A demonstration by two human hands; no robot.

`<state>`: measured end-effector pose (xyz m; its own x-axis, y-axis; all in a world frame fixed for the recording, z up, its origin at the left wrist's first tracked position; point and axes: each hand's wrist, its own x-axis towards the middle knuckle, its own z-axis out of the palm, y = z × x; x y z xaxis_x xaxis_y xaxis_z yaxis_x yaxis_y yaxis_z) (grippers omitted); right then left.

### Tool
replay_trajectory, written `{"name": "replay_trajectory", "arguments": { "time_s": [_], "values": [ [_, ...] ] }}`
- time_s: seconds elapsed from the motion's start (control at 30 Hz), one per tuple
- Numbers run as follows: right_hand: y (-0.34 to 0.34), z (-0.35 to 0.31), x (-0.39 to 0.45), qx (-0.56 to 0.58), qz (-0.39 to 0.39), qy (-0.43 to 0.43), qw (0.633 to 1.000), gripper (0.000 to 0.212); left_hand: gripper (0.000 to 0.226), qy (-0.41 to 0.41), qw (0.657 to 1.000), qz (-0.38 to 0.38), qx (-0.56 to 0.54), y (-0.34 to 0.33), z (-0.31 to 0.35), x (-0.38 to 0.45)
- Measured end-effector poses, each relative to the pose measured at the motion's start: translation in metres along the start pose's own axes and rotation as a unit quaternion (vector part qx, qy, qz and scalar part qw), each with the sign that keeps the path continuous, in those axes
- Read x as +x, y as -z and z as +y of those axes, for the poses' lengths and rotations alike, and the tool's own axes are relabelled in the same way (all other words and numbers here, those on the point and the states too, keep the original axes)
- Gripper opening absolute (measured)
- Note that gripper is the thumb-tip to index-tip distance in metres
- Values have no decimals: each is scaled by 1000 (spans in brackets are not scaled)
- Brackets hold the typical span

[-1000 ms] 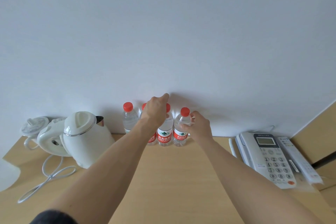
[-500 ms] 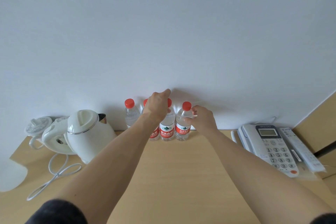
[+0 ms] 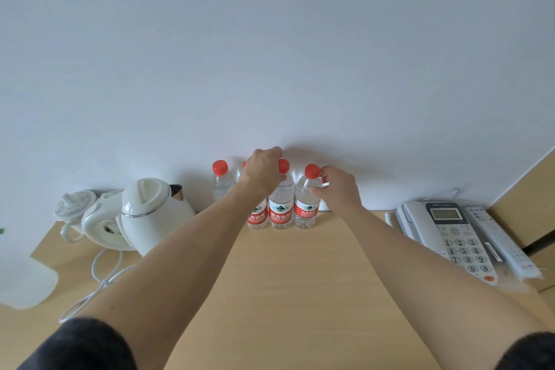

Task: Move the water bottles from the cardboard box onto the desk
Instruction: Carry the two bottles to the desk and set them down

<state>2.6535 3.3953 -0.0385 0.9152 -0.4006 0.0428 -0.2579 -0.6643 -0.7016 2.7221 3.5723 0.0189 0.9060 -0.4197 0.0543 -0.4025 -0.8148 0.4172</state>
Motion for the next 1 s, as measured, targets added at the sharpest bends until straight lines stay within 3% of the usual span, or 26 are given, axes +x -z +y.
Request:
{"name": "replay_trajectory", "arguments": {
  "time_s": [0.27, 0.47, 0.6, 0.83, 1.0],
  "values": [
    [0, -3, -2, -26, -5, -3, 1000, 38, 42, -19, 999, -13, 39, 14, 1, -10],
    [6, -4, -7, -34, -10, -20, 999, 51, 28, -23, 997, 50, 47, 33, 2, -15],
    [18, -4, -9, -42, 14, -33, 998, 46, 28, -36, 996, 49, 59, 39, 8, -16],
    [52, -4, -32, -79, 85, -59, 992, 40, 34, -109, 988, 61, 92, 30, 44, -11],
    [88, 7, -65, -113, 92, -99, 984, 45, 37, -186, 976, 35, 106, 12, 90, -15]
  ]
}}
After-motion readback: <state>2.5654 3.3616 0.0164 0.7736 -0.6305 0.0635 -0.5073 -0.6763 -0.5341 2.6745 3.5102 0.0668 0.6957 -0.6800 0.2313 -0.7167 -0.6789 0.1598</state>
